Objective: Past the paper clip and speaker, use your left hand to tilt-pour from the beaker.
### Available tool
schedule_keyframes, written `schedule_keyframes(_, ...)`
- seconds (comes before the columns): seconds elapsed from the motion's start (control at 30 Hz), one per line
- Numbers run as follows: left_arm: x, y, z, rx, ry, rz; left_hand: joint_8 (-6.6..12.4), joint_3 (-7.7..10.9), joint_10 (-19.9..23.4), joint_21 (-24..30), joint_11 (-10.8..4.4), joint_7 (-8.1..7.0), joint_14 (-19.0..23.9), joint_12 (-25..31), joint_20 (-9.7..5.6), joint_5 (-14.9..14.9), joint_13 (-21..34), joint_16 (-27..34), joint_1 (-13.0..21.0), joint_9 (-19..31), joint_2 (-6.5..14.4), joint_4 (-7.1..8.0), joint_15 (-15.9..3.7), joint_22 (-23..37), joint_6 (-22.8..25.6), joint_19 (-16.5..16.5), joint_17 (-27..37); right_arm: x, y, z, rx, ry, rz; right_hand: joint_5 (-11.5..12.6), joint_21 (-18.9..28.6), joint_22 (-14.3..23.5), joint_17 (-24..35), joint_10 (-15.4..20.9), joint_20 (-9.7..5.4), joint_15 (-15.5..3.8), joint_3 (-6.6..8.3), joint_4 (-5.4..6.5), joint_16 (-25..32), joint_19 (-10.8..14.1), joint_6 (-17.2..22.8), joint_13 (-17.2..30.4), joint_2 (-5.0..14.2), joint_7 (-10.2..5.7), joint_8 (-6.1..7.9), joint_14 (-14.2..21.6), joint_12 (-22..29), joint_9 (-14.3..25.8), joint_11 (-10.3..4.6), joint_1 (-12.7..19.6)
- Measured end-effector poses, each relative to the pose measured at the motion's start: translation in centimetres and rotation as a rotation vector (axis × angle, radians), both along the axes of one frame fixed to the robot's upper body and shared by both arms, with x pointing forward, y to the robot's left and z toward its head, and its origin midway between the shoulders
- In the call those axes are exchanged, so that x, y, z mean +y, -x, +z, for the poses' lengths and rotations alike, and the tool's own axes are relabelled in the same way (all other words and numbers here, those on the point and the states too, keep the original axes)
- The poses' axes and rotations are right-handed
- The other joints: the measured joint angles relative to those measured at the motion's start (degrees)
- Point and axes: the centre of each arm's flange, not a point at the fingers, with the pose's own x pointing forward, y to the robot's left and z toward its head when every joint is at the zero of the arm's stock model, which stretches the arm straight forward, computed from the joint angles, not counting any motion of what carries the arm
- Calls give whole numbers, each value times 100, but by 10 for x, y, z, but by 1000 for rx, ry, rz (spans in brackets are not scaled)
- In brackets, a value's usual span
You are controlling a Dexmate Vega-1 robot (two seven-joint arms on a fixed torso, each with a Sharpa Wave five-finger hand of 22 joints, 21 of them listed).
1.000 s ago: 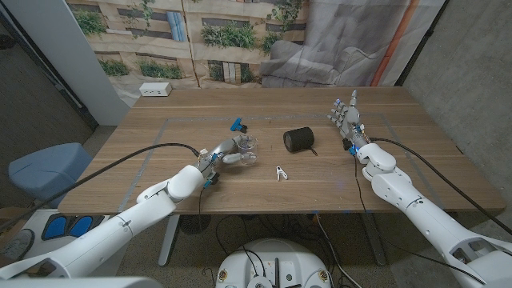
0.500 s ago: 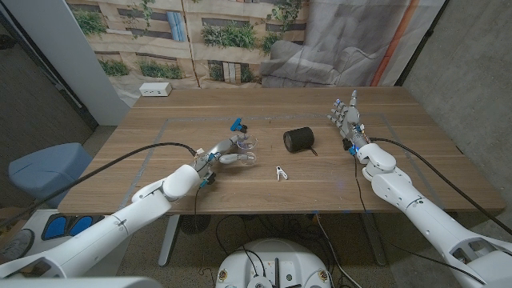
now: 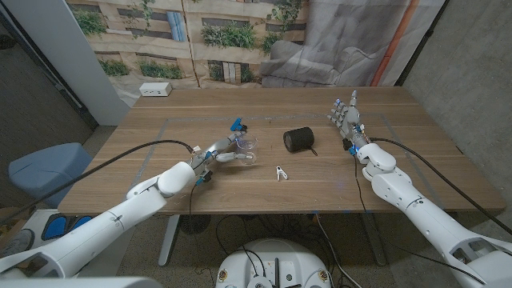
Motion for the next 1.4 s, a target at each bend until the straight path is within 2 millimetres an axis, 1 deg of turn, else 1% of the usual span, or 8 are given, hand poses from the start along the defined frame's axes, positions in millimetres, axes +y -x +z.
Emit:
schedule_keyframes(0.07,-1,0,1,7,-15,-25,-84,-42,-187,0,60,20,-148,0,4,0,-1,0,-105,6,-19,8,46,0,-168,-144,0,0,0,0,0,0,0,0,0,0,0,0,0,0,0,0,0,0,0,0,0,0,0,0,0,0,0,0)
schedule_keyframes(0.13,-1,0,2,12,-25,-36,-159,-109,-446,0,129,58,-189,0,1,-21,-1,0,-223,6,-36,13,88,0,-363,-175,0,0,0,0,0,0,0,0,0,0,0,0,0,0,0,0,0,0,0,0,0,0,0,0,0,0,0,0)
schedule_keyframes(0.2,-1,-1,3,15,-33,-43,-215,-136,-597,0,210,90,-200,-22,1,-22,0,0,-345,6,-21,42,100,0,-413,-175,0,0,0,0,0,0,0,0,0,0,0,0,0,0,0,0,0,0,0,0,0,0,0,0,0,0,0,0)
schedule_keyframes(0.3,0,-1,5,27,-52,-63,-243,-159,-647,-19,260,100,-179,-43,1,-22,0,0,-494,6,4,64,163,0,-423,-175,0,0,0,0,0,0,0,0,0,0,0,0,0,0,0,0,0,0,0,0,0,0,0,0,0,0,0,0)
schedule_keyframes(0.47,0,0,8,45,-79,-98,-254,-182,-645,-41,323,151,-207,-43,30,-22,0,0,-570,6,22,88,192,0,-430,-205,0,0,0,0,0,0,0,0,0,0,0,0,0,0,0,0,0,0,0,0,0,0,0,0,0,0,0,0)
schedule_keyframes(1.03,7,8,24,31,-87,-126,-254,-182,-645,-16,322,151,-206,-17,31,-21,-26,0,-689,5,141,87,190,0,-429,-206,-1,0,0,0,-1,0,0,0,0,0,0,0,0,0,0,0,0,0,0,0,0,0,0,0,0,0,0,0)
schedule_keyframes(1.13,8,8,25,28,-86,-124,-215,-182,-645,5,322,151,-205,6,31,-21,-26,0,-688,5,141,87,190,1,-429,-206,-1,0,0,0,-1,0,0,0,0,0,0,0,0,0,0,0,0,0,0,0,0,0,0,0,0,0,0,0)
schedule_keyframes(1.4,14,12,35,-1,-26,-129,-210,-156,-645,27,322,107,-205,25,52,-21,-26,48,-743,5,196,113,190,1,-429,-185,-2,0,0,0,-1,0,0,0,0,0,0,0,0,0,0,0,0,0,0,0,0,0,0,0,0,0,0,0)
